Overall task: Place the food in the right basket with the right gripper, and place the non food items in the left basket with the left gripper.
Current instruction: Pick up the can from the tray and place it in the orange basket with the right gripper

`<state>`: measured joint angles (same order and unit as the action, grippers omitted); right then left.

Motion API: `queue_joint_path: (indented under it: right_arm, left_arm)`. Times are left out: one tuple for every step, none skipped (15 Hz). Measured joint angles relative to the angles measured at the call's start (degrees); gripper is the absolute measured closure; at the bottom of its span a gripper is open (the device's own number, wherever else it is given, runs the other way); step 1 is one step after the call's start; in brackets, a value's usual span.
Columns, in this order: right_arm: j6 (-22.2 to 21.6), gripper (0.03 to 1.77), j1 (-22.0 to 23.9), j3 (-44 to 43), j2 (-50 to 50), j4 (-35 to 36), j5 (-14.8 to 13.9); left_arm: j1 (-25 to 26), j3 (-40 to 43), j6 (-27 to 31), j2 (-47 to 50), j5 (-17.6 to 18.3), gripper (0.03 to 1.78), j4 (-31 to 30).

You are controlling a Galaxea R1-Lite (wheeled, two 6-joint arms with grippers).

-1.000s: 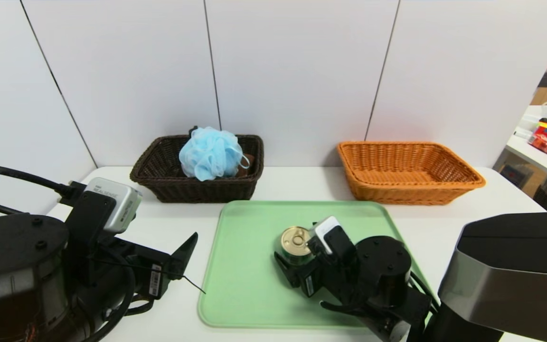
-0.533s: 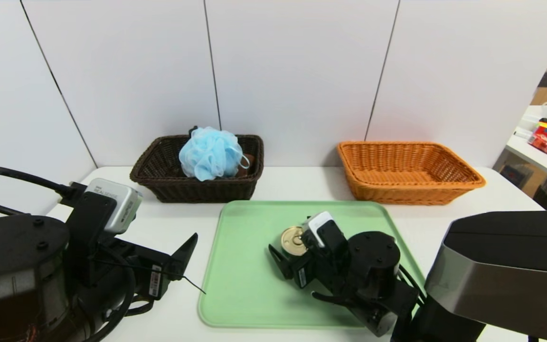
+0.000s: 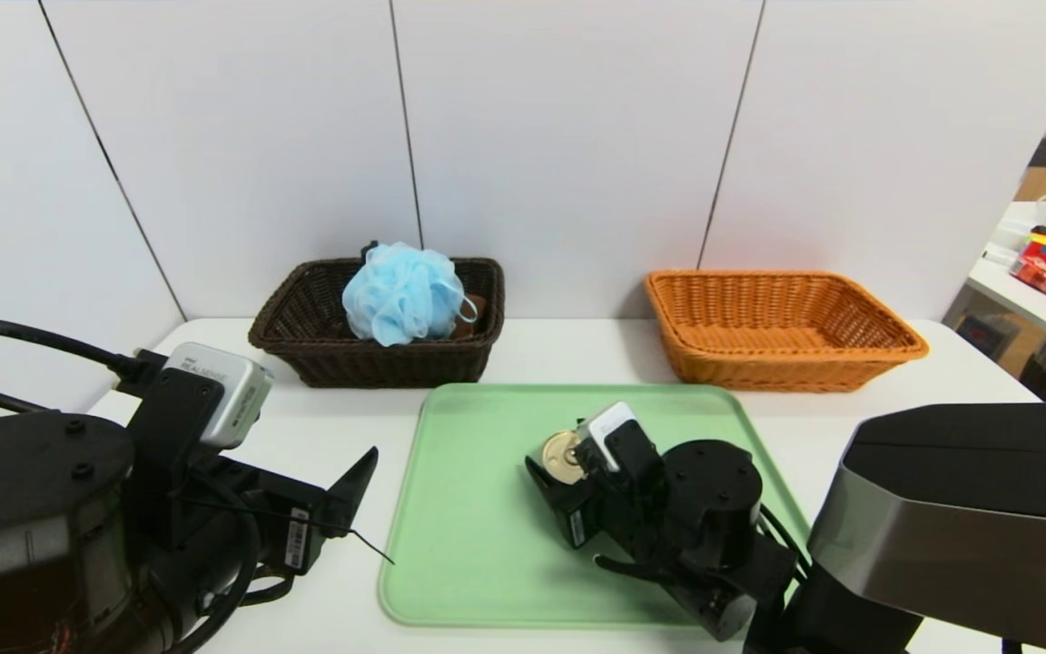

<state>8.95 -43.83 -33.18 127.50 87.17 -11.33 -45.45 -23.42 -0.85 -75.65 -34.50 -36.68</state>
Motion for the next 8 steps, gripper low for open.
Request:
queue_joint_path:
  right_arm:
    - [0.02, 0.68, 0.04, 0.02, -0.02, 0.01, -0.02]
    - [0.02, 0.69, 0.06, 0.06, -0.02, 0.04, -0.05]
    - [0.02, 0.7, 0.09, 0.11, -0.05, 0.04, -0.05]
    - [0.04, 0.7, 0.09, 0.22, -0.07, 0.04, -0.05]
    - [0.02, 0.7, 0.09, 0.33, -0.1, 0.06, -0.05]
    - [-0.02, 0.7, 0.09, 0.35, -0.13, 0.06, -0.07]
    - [0.06, 0.71, 0.09, 0.41, -0.21, 0.01, -0.09]
    - [0.09, 0.71, 0.09, 0.44, -0.35, -0.05, -0.13]
  left_arm:
    - [0.0, -0.04, 0.0, 0.0, 0.0, 0.12, -0.02]
    - [0.0, -0.06, 0.09, -0.02, 0.0, 0.12, 0.0]
    - [0.0, -0.09, 0.11, -0.02, 0.0, 0.12, -0.02]
    - [0.0, -0.09, 0.09, -0.02, 0.0, 0.12, 0.0]
    - [0.0, -0.09, 0.11, -0.02, 0.0, 0.12, -0.02]
    - [0.0, -0.09, 0.11, 0.0, 0.0, 0.12, -0.02]
    - [0.0, -0.06, 0.11, 0.0, 0.0, 0.12, 0.0]
    - [0.0, -0.09, 0.15, 0.0, 0.0, 0.12, -0.02]
